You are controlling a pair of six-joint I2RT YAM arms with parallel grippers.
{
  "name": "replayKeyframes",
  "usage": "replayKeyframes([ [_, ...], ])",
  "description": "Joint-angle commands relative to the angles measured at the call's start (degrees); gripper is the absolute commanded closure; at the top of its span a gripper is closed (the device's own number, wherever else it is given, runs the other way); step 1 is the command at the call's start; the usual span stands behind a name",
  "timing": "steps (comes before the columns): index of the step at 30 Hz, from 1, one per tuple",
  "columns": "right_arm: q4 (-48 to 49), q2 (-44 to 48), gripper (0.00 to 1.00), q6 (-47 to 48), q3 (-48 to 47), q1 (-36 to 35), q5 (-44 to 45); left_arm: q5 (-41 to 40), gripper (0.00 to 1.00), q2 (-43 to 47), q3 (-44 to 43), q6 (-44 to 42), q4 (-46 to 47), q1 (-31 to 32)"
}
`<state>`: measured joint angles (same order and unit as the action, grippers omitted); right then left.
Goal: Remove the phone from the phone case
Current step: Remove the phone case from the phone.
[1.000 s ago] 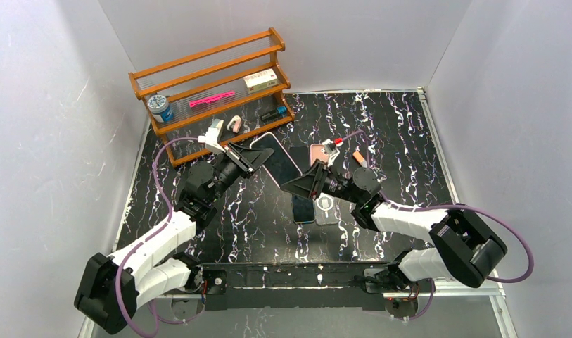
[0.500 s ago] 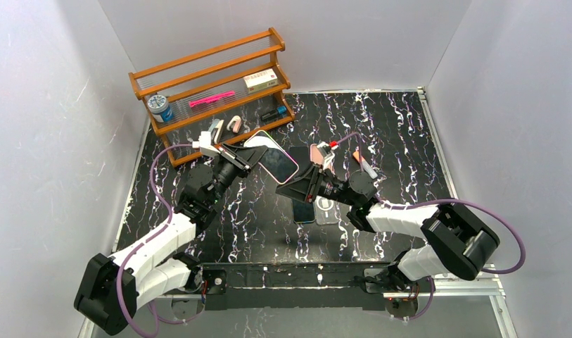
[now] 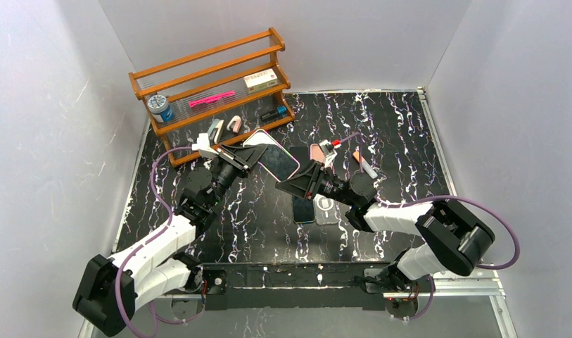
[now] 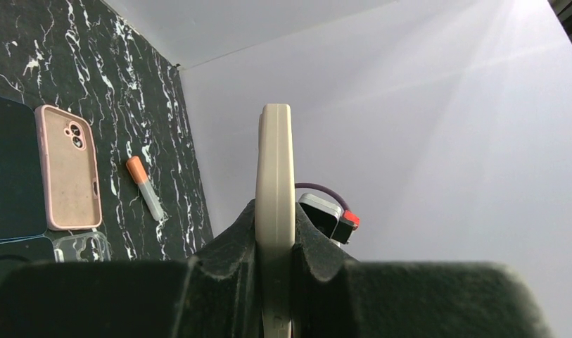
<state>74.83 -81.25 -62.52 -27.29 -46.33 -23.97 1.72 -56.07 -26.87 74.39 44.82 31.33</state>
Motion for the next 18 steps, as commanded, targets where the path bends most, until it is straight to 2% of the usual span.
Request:
replayKeyframes([
  [1, 8.07, -0.86, 0.59, -0.84, -0.25, -0.25, 2.43, -0.33, 1.0, 2.68, 0.34, 1.38, 4.66, 0.87],
  [9, 10.6, -1.53, 0.61, -1.37, 0.13, -0.22, 2.8, -0.51, 1.0, 2.82, 1.3, 2.16, 4.84, 1.1],
  [13, 10.78, -1.76, 0.73, 0.38, 0.12, -0.24, 2.33, -0.63, 1.0, 2.98, 1.47, 2.87, 4.76, 1.19],
  [18, 7.12, -1.05, 0.91, 10.58, 0.86, -0.22, -0.39, -0.25, 1.0, 2.75, 1.11, 4.97, 3.7, 1.19],
])
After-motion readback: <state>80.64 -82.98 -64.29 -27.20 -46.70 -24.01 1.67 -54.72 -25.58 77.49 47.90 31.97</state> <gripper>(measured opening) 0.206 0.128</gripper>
